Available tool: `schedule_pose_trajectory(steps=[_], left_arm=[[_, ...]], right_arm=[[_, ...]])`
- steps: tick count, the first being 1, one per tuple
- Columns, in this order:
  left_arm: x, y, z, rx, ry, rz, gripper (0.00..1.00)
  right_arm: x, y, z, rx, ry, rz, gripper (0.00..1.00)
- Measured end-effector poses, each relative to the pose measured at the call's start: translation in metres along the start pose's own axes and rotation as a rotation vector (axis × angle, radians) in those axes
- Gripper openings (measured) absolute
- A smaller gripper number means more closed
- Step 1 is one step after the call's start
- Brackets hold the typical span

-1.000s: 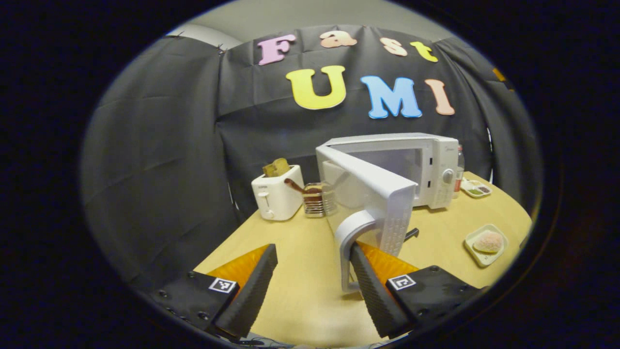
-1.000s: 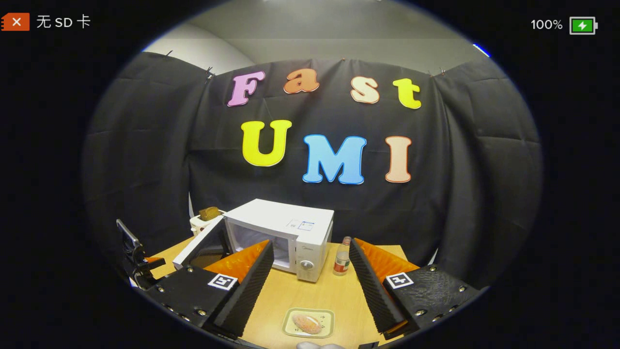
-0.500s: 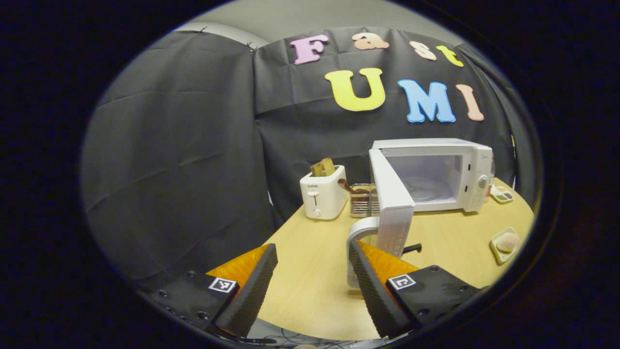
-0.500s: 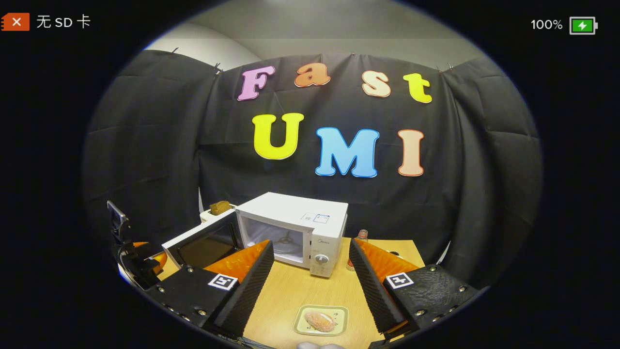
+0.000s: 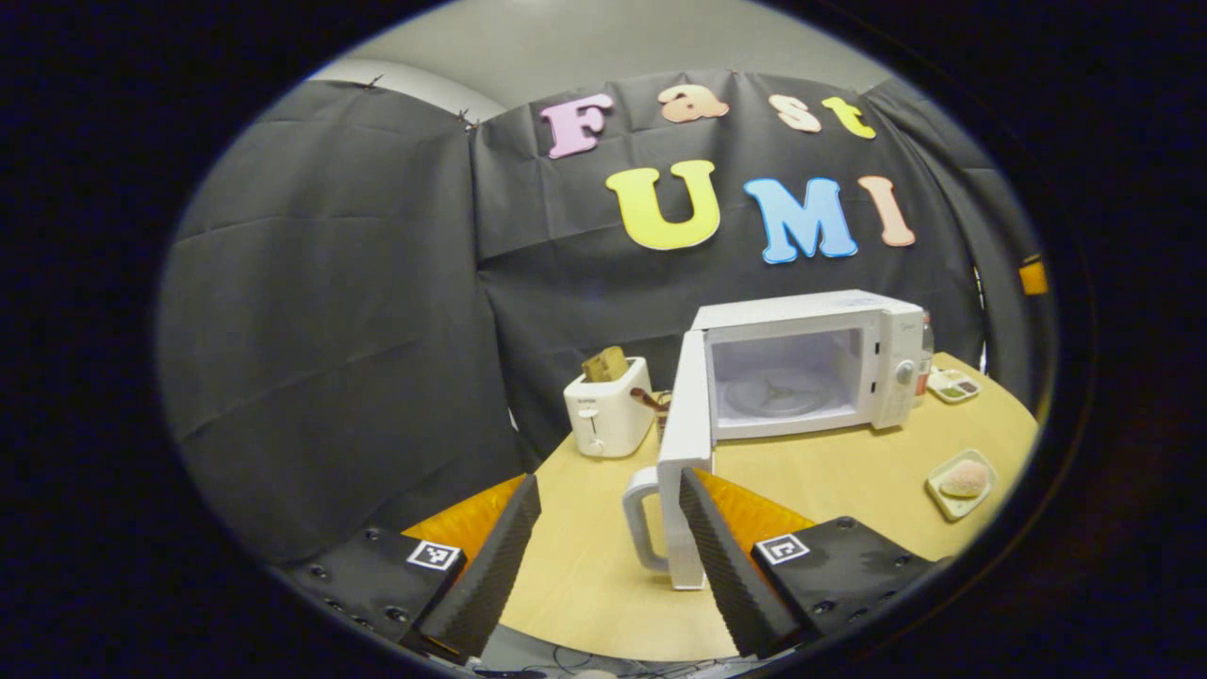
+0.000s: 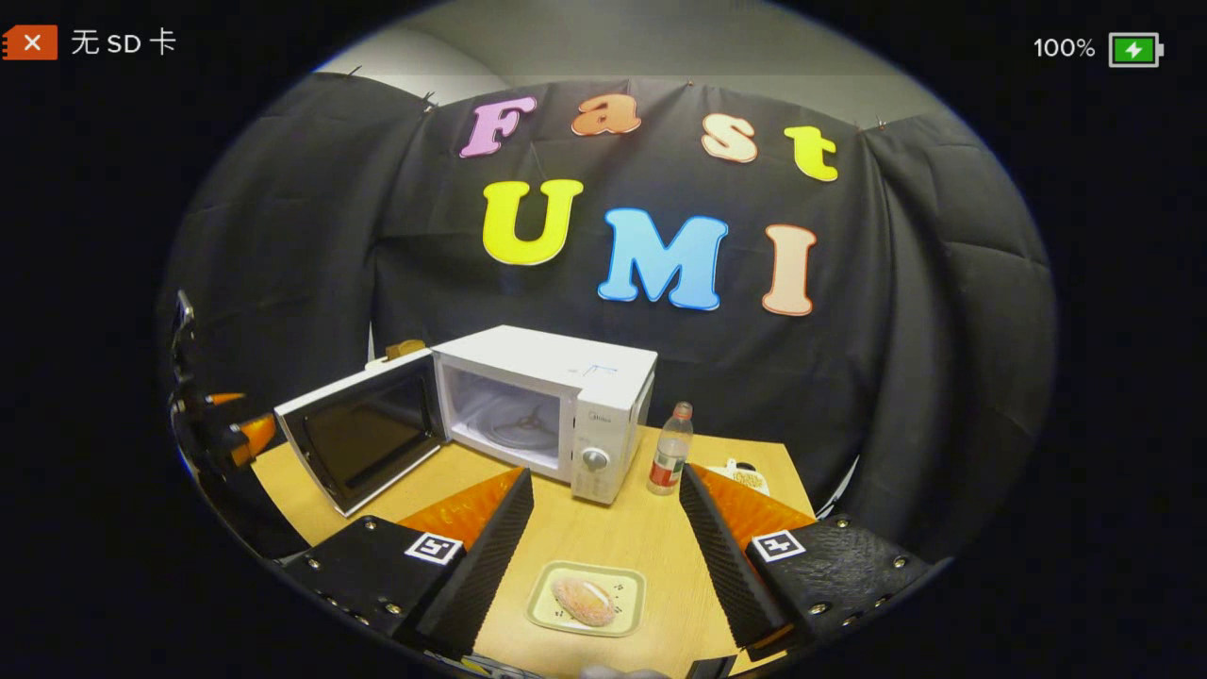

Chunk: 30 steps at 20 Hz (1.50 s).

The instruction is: Open the microwave oven with the left hand, put the food in, and close the microwave oven.

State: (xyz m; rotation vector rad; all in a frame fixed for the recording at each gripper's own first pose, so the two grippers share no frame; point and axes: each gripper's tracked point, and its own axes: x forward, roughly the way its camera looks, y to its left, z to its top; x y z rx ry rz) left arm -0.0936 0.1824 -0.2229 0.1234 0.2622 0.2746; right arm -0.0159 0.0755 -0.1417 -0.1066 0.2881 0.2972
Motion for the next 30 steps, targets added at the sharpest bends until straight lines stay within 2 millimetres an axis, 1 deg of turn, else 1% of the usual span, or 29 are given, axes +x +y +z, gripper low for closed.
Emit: schedule_pose_trajectory(steps=[1, 2, 3, 4, 6, 8, 9, 10, 11, 13, 14, 15, 18, 20, 21, 23, 24, 27, 30], left_arm=[[-0.005, -0.005, 0.013, -0.008, -0.021, -0.014, 1.00], [-0.006, -0.011, 0.026, -0.009, -0.039, -0.024, 1.00], [-0.007, -0.016, 0.041, 0.001, -0.056, -0.030, 0.98], [-0.009, -0.020, 0.055, 0.008, -0.077, -0.041, 1.00], [-0.012, -0.036, 0.081, 0.000, -0.115, -0.075, 1.00], [-0.011, -0.051, 0.107, -0.006, -0.145, -0.103, 1.00], [-0.013, -0.059, 0.122, -0.007, -0.167, -0.118, 0.98], [-0.014, -0.068, 0.132, -0.006, -0.187, -0.134, 1.00], [-0.014, -0.074, 0.141, -0.001, -0.203, -0.147, 1.00], [-0.015, -0.086, 0.154, 0.012, -0.220, -0.175, 1.00], [-0.014, -0.092, 0.158, 0.014, -0.224, -0.188, 1.00], [-0.014, -0.097, 0.163, 0.015, -0.225, -0.197, 0.94], [-0.012, -0.108, 0.171, 0.024, -0.226, -0.217, 1.00], [-0.012, -0.110, 0.176, 0.036, -0.229, -0.218, 0.97], [-0.011, -0.111, 0.178, 0.039, -0.233, -0.218, 1.00], [-0.010, -0.112, 0.175, 0.043, -0.222, -0.216, 1.00], [-0.010, -0.112, 0.176, 0.048, -0.223, -0.214, 1.00], [-0.009, -0.112, 0.172, 0.065, -0.211, -0.206, 1.00], [-0.010, -0.113, 0.169, 0.067, -0.203, -0.203, 1.00]], right_arm=[[0.003, 0.002, -0.018, 0.001, 0.031, 0.011, 0.96], [0.006, 0.002, -0.038, 0.000, 0.059, 0.022, 0.96], [0.009, 0.002, -0.053, -0.001, 0.082, 0.029, 0.96], [0.011, 0.002, -0.068, -0.003, 0.108, 0.037, 0.96], [0.018, 0.002, -0.098, -0.014, 0.165, 0.053, 0.96], [0.027, 0.002, -0.123, -0.020, 0.206, 0.066, 0.96], [0.032, 0.003, -0.134, -0.015, 0.228, 0.072, 0.96], [0.037, 0.005, -0.145, -0.008, 0.245, 0.081, 0.96], [0.043, 0.005, -0.155, -0.006, 0.262, 0.084, 0.96], [0.055, 0.006, -0.174, -0.013, 0.294, 0.087, 0.96], [0.061, 0.008, -0.181, -0.015, 0.310, 0.095, 0.96], [0.067, 0.009, -0.190, -0.021, 0.328, 0.098, 0.96], [0.082, 0.016, -0.213, -0.041, 0.367, 0.117, 0.96], [0.092, 0.019, -0.227, -0.042, 0.392, 0.129, 0.96], [0.097, 0.019, -0.233, -0.044, 0.402, 0.132, 0.96], [0.105, 0.019, -0.241, -0.049, 0.426, 0.140, 0.96], [0.109, 0.022, -0.245, -0.039, 0.432, 0.152, 0.96], [0.112, 0.023, -0.254, -0.048, 0.457, 0.166, 0.96], [0.115, 0.024, -0.256, -0.028, 0.469, 0.176, 0.96]])
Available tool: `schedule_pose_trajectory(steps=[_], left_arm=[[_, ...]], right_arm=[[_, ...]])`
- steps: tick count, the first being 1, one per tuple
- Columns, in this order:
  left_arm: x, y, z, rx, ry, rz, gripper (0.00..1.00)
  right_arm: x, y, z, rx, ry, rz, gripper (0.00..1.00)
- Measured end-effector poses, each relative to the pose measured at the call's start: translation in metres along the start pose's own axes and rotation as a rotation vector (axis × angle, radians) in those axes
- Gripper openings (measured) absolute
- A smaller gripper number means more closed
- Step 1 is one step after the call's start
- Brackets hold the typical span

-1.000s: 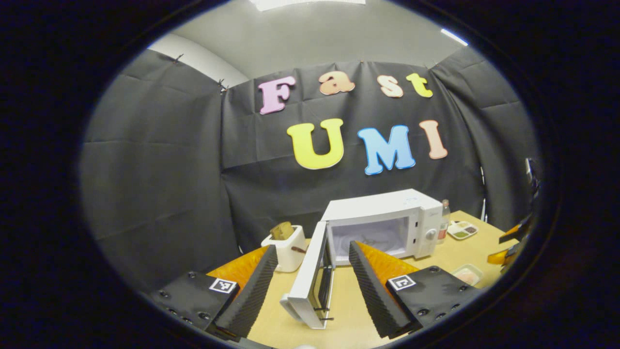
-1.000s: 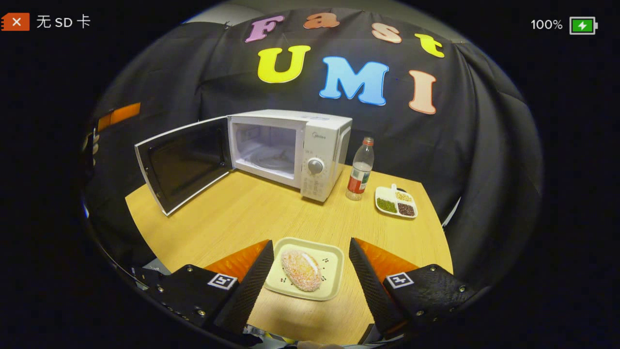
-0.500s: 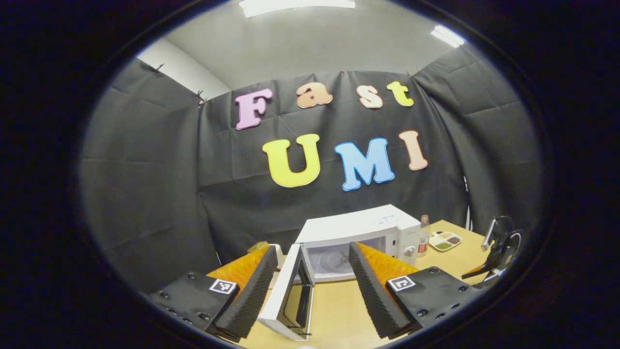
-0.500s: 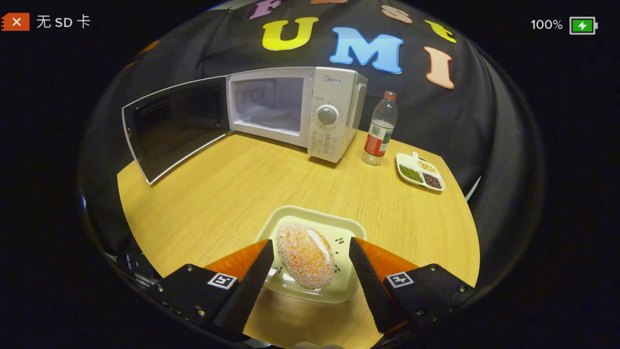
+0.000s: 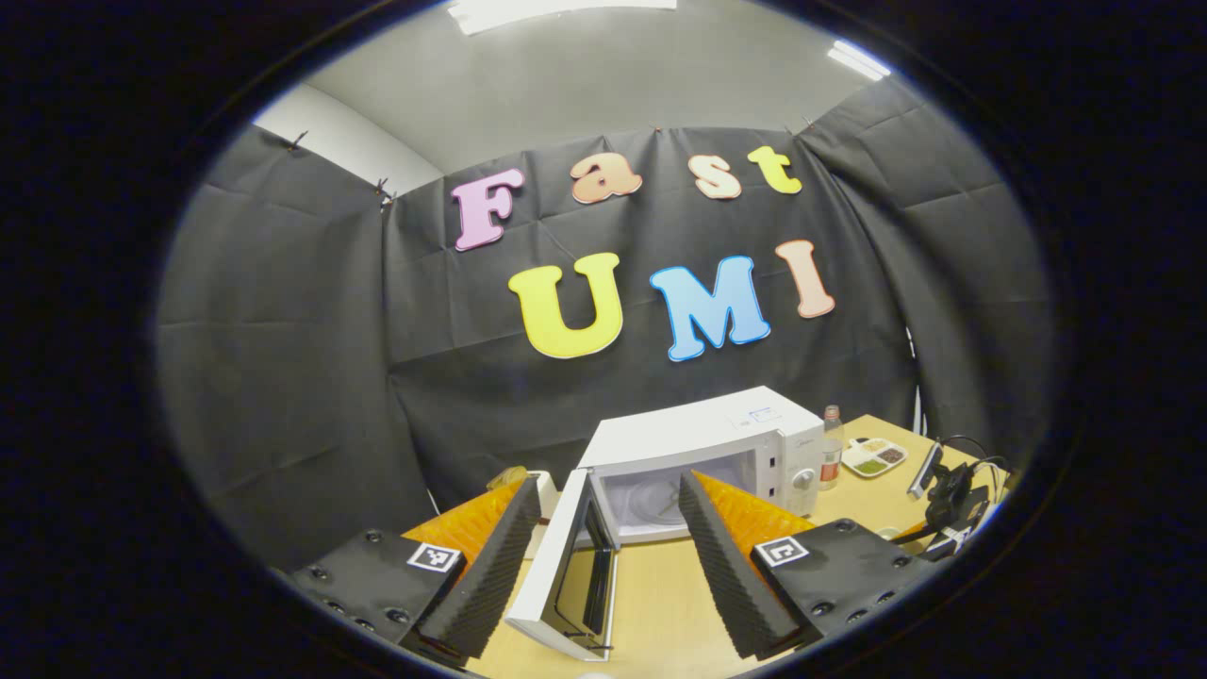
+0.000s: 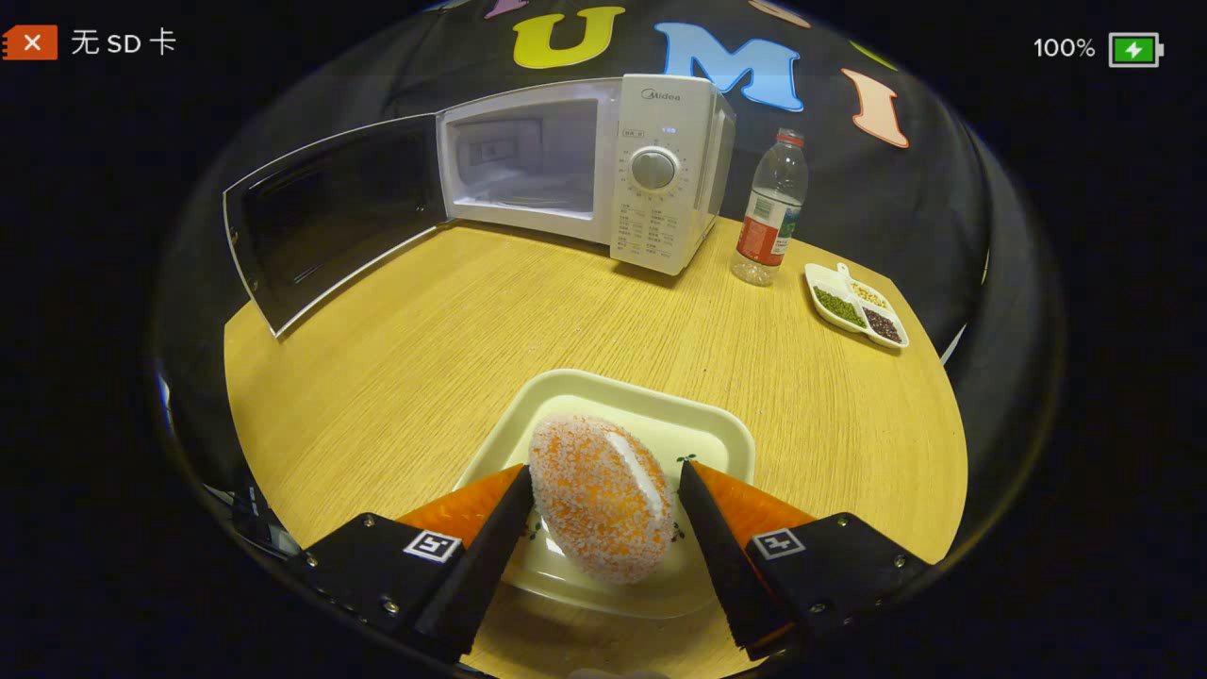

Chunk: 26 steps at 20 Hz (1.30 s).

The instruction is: Open the microwave oven with the left hand, put the food in, and close the microwave oven.

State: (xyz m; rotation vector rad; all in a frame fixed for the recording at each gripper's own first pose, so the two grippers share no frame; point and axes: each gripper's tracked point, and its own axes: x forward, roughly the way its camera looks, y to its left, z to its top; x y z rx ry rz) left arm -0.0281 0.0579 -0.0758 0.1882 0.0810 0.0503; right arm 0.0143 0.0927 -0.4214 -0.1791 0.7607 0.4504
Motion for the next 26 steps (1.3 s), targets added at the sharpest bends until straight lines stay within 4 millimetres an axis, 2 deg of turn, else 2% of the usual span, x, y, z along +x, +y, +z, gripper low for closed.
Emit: schedule_pose_trajectory(steps=[4, 8, 9, 10, 11, 12, 13, 14, 15, 17, 18, 21, 24, 25, 26], left_arm=[[-0.001, 0.000, -0.004, 0.010, 0.014, 0.007, 1.00], [-0.007, 0.000, 0.001, 0.043, 0.035, 0.050, 1.00], [-0.009, 0.002, 0.002, 0.062, 0.043, 0.066, 1.00], [-0.010, 0.000, 0.004, 0.075, 0.041, 0.078, 1.00], [-0.010, -0.003, 0.006, 0.076, 0.039, 0.076, 1.00], [-0.011, -0.006, 0.003, 0.067, 0.041, 0.075, 1.00], [-0.011, -0.008, 0.000, 0.053, 0.048, 0.068, 1.00], [-0.010, -0.009, -0.002, 0.044, 0.047, 0.061, 0.94], [-0.010, -0.008, -0.002, 0.041, 0.044, 0.057, 0.94], [-0.007, -0.006, -0.009, 0.028, 0.049, 0.039, 0.96], [-0.005, -0.005, -0.012, 0.020, 0.049, 0.024, 0.96], [0.000, 0.006, -0.016, 0.013, 0.038, 0.002, 0.98], [0.006, 0.017, -0.026, 0.003, 0.037, -0.022, 1.00], [0.009, 0.021, -0.029, -0.007, 0.034, -0.028, 0.97], [0.013, 0.023, -0.033, -0.021, 0.038, -0.041, 1.00]], right_arm=[[0.002, 0.004, -0.001, -0.006, 0.005, 0.037, 0.96], [0.002, 0.004, -0.001, -0.013, 0.012, 0.080, 0.76], [0.002, 0.004, -0.001, 0.001, 0.021, 0.095, 0.67], [0.003, 0.004, -0.002, 0.009, 0.031, 0.110, 0.67], [0.003, 0.004, 0.000, 0.030, 0.045, 0.133, 0.52], [0.002, 0.005, 0.000, 0.041, 0.062, 0.149, 0.54], [0.000, 0.004, 0.004, 0.058, 0.065, 0.158, 0.52], [-0.003, 0.004, 0.009, 0.073, 0.060, 0.160, 0.55], [-0.009, 0.005, 0.016, 0.087, 0.053, 0.163, 0.55], [-0.020, 0.013, 0.038, 0.139, 0.021, 0.169, 0.54], [-0.026, 0.023, 0.053, 0.181, -0.002, 0.193, 0.54], [-0.034, 0.057, 0.112, 0.346, -0.085, 0.266, 0.54], [-0.024, 0.090, 0.169, 0.500, -0.165, 0.321, 0.54], [-0.015, 0.098, 0.184, 0.524, -0.185, 0.322, 0.54], [-0.005, 0.105, 0.198, 0.549, -0.202, 0.316, 0.54]])
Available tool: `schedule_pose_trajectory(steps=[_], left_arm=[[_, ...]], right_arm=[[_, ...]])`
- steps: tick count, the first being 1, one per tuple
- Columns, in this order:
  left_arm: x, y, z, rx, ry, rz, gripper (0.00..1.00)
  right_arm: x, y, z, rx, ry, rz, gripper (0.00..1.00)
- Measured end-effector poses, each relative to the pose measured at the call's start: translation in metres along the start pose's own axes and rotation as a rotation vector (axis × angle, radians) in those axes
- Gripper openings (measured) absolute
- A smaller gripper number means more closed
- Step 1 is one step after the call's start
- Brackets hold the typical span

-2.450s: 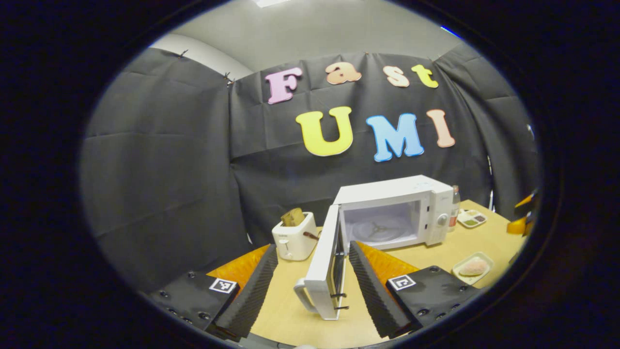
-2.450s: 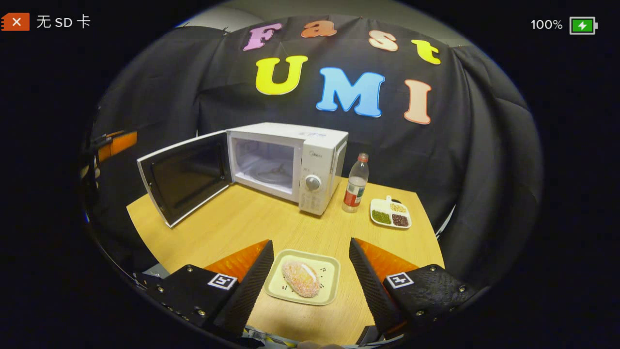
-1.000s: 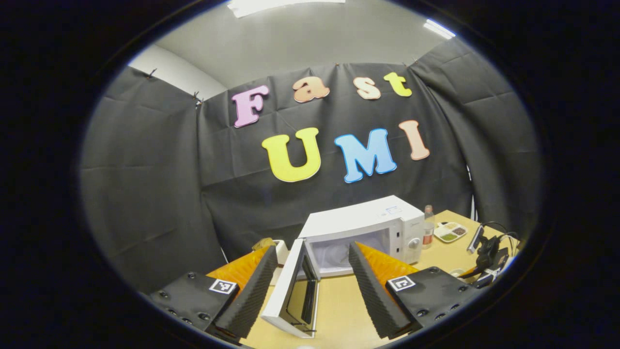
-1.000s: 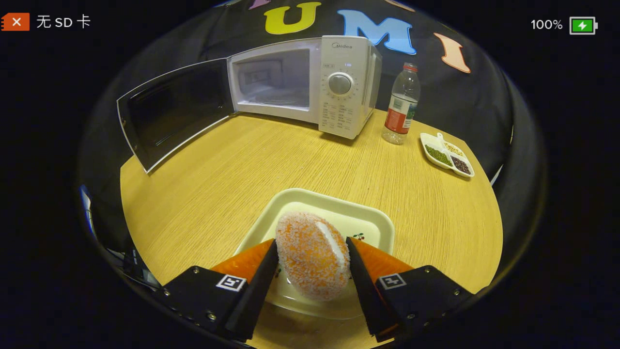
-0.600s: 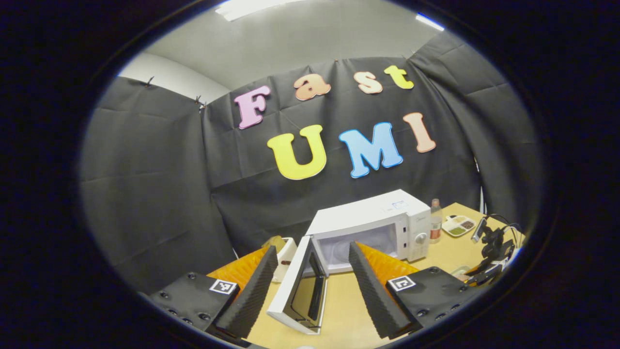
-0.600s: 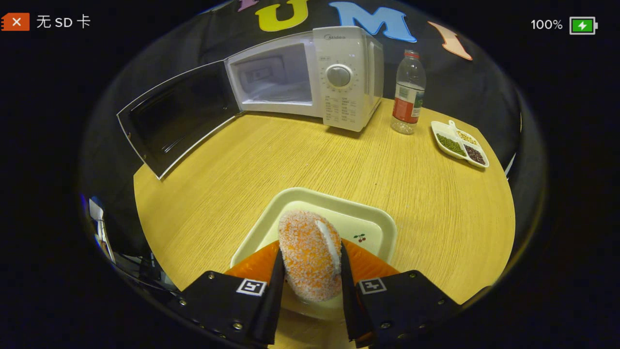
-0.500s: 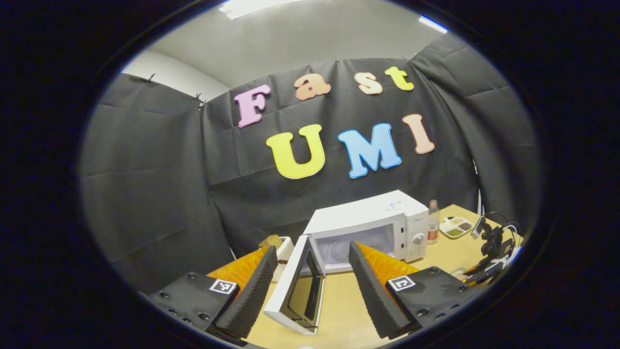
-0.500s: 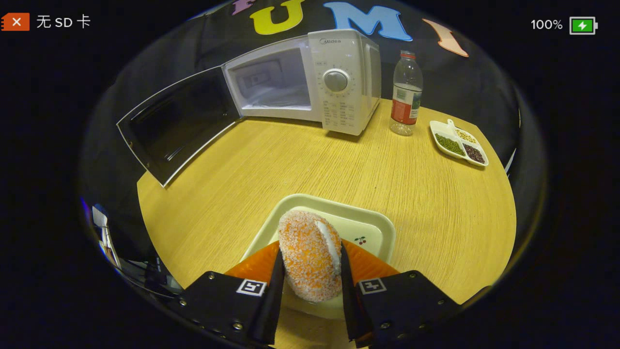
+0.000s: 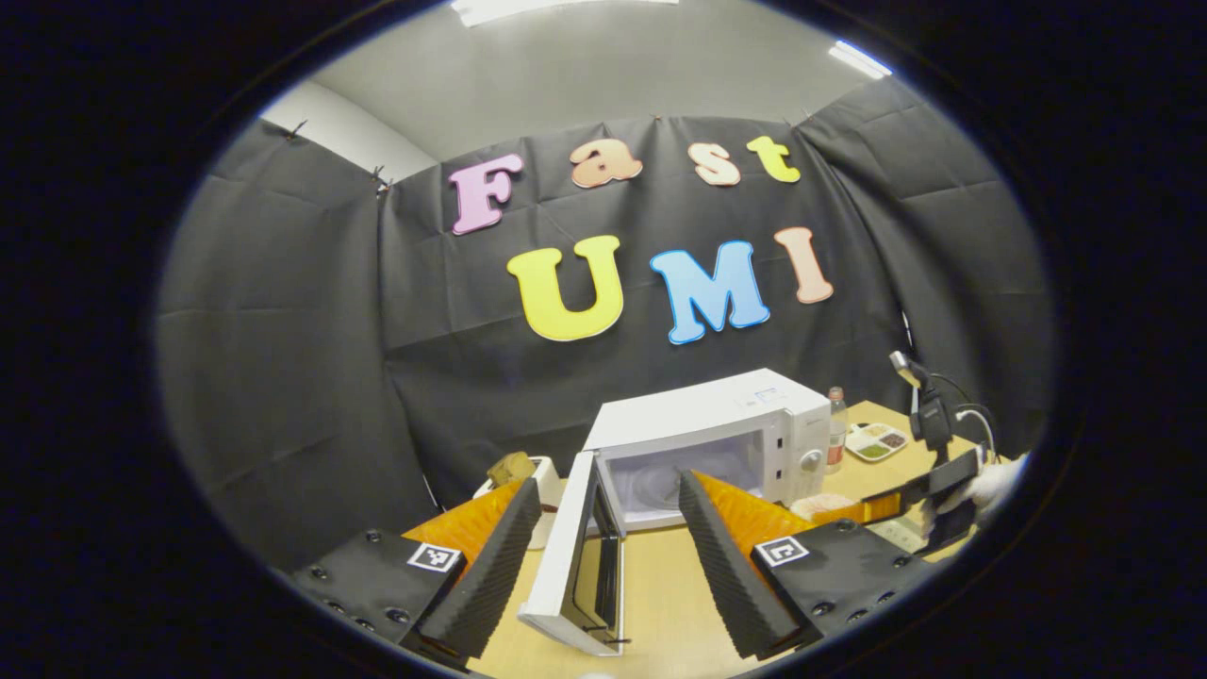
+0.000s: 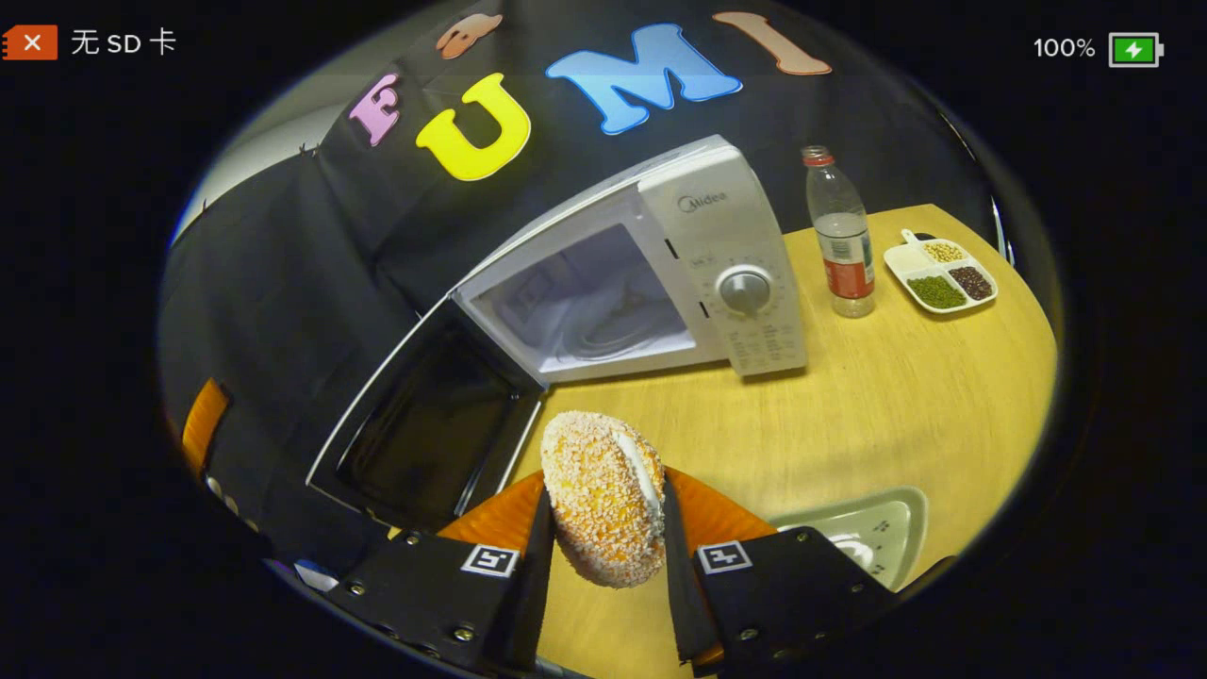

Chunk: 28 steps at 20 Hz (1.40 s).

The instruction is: Open the microwave oven with the left hand, put the food in, and close the microwave oven.

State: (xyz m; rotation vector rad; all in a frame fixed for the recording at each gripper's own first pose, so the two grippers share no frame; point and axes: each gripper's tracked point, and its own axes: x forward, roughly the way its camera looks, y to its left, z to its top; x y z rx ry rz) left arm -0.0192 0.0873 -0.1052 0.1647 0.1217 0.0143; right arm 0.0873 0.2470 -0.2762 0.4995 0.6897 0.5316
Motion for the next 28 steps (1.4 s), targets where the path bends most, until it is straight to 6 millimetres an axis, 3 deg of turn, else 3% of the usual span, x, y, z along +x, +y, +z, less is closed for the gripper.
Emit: schedule_pose_trajectory(steps=[3, 8, 13, 14, 15, 18, 22, 24, 26, 28], left_arm=[[0.011, 0.014, -0.010, -0.017, 0.010, -0.009, 1.00], [0.026, 0.033, -0.024, -0.063, -0.011, -0.016, 1.00], [0.033, 0.046, -0.052, -0.045, 0.010, -0.013, 1.00], [0.034, 0.048, -0.054, -0.035, 0.008, -0.015, 0.94], [0.034, 0.049, -0.055, -0.035, 0.003, -0.018, 0.98], [0.035, 0.051, -0.060, -0.069, 0.003, -0.027, 1.00], [0.037, 0.055, -0.063, -0.100, -0.008, -0.035, 1.00], [0.036, 0.059, -0.069, -0.109, -0.010, -0.029, 0.94], [0.037, 0.060, -0.072, -0.126, -0.009, -0.026, 1.00], [0.038, 0.062, -0.073, -0.135, -0.010, -0.020, 0.98]], right_arm=[[0.049, 0.020, 0.017, 0.107, -0.064, -0.005, 0.54], [0.123, 0.019, 0.040, 0.292, -0.195, -0.072, 0.54], [0.176, 0.015, 0.062, 0.340, -0.296, -0.151, 0.54], [0.184, 0.016, 0.065, 0.339, -0.310, -0.159, 0.54], [0.193, 0.014, 0.067, 0.351, -0.321, -0.172, 0.54], [0.215, 0.006, 0.069, 0.379, -0.353, -0.217, 0.54], [0.221, 0.005, 0.071, 0.344, -0.411, -0.284, 0.54], [0.226, 0.005, 0.085, 0.266, -0.435, -0.327, 0.54], [0.227, 0.001, 0.100, 0.217, -0.482, -0.368, 0.54], [0.235, -0.010, 0.099, 0.227, -0.469, -0.402, 0.54]])
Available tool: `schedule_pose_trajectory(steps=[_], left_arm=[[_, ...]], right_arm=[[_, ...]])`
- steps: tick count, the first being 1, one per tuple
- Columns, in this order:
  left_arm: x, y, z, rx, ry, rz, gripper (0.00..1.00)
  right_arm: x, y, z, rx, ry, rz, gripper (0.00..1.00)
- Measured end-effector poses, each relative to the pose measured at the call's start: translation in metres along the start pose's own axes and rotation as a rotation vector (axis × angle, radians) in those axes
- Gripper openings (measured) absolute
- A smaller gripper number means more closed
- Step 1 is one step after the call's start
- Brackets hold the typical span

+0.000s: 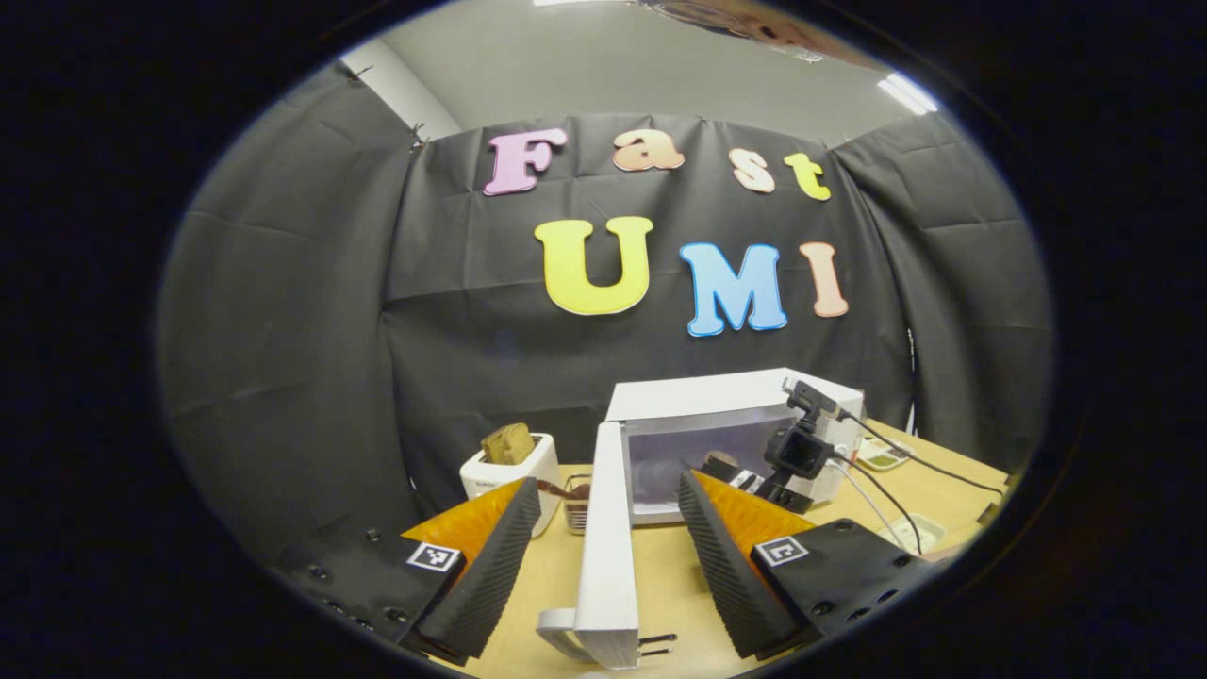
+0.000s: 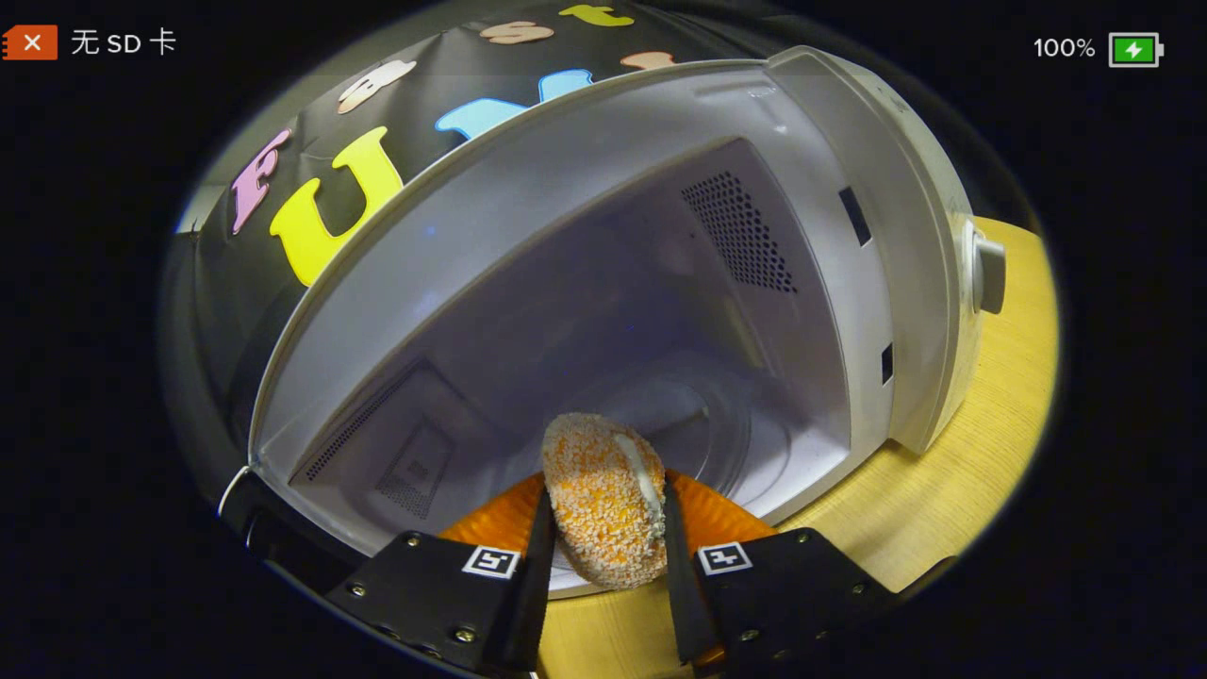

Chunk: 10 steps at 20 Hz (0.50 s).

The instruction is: Open the microwave oven with the left hand, put the food in, and close the microwave oven.

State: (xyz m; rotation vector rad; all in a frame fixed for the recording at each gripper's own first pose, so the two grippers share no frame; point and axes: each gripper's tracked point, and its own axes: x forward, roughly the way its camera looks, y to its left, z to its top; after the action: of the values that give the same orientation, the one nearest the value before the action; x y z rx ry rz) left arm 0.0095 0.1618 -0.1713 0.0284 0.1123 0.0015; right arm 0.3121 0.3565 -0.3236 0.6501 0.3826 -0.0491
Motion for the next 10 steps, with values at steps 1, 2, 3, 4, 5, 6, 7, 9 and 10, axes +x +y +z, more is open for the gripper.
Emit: schedule_pose_trajectory(steps=[1, 2, 3, 4, 5, 6, 7, 9, 10], left_arm=[[0.001, 0.001, -0.001, -0.003, 0.001, 0.001, 0.98], [0.001, 0.001, -0.001, -0.004, 0.000, 0.001, 0.98], [0.001, 0.001, -0.001, -0.001, -0.001, 0.003, 0.98], [0.001, 0.000, -0.002, 0.003, 0.002, 0.001, 0.94], [0.001, -0.003, -0.001, 0.001, 0.006, -0.008, 0.94], [0.001, -0.004, 0.002, 0.001, -0.004, -0.012, 0.98], [0.000, -0.005, 0.007, 0.005, -0.014, -0.012, 1.00], [-0.001, -0.004, 0.011, 0.007, -0.020, -0.006, 0.94], [-0.001, -0.006, 0.013, 0.005, -0.029, -0.004, 1.00]], right_arm=[[0.004, -0.002, 0.002, 0.017, 0.000, -0.004, 0.57], [0.006, -0.002, 0.000, 0.026, 0.009, -0.003, 0.64], [0.005, -0.002, -0.003, 0.019, 0.014, 0.000, 0.66], [-0.001, -0.003, -0.004, -0.004, 0.002, -0.010, 0.71], [-0.002, -0.005, -0.002, -0.028, -0.016, -0.015, 0.86], [-0.006, -0.006, 0.006, -0.044, -0.044, -0.018, 0.96], [-0.009, -0.003, 0.012, -0.054, -0.065, -0.009, 0.98], [-0.011, -0.003, 0.014, -0.067, -0.061, -0.006, 0.98], [-0.013, -0.008, 0.014, -0.070, -0.050, -0.016, 0.98]])
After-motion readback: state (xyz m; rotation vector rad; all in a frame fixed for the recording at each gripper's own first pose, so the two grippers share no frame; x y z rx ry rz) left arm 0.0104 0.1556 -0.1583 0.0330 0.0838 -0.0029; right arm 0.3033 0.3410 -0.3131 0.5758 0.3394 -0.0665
